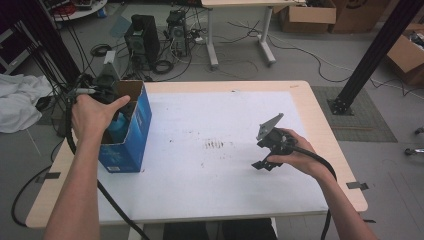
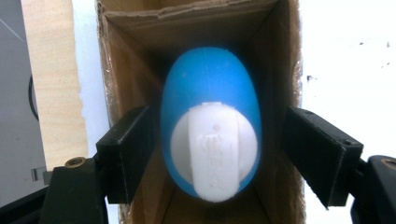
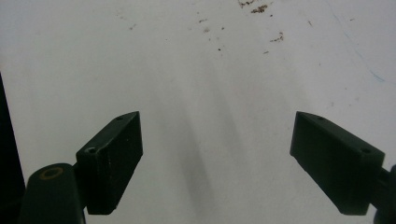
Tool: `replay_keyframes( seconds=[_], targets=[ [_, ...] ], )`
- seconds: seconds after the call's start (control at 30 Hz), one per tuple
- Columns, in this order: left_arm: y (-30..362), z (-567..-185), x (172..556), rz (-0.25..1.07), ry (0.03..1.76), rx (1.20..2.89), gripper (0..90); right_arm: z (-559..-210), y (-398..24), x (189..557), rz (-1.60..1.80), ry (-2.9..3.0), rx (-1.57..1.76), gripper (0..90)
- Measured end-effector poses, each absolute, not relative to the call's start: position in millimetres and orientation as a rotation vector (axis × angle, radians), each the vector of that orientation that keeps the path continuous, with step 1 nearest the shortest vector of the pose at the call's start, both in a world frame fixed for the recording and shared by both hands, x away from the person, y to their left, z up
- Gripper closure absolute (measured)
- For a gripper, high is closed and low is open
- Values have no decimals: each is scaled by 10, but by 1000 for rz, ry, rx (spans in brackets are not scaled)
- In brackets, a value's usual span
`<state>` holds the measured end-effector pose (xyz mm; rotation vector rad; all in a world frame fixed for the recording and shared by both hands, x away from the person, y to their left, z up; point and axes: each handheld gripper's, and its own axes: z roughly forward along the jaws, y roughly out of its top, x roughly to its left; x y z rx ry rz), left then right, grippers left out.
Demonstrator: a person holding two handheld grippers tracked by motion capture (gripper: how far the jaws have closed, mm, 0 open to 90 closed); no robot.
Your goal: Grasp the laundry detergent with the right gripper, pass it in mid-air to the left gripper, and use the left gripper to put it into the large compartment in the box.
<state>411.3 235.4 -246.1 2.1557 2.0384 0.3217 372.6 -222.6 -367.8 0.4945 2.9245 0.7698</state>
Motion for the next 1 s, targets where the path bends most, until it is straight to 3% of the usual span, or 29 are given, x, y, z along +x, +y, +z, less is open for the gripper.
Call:
replay_keyframes(
  seconds=[0.5, 1.0],
  targets=[
    [2195, -2085, 4105, 344, 1964, 2171, 175, -3677, -2219, 3728, 763, 2928, 497, 168],
    [1574, -1591, 4000, 352, 1564, 2391, 172, -3650, -2226, 3728, 749, 2933, 500, 167]
  ],
)
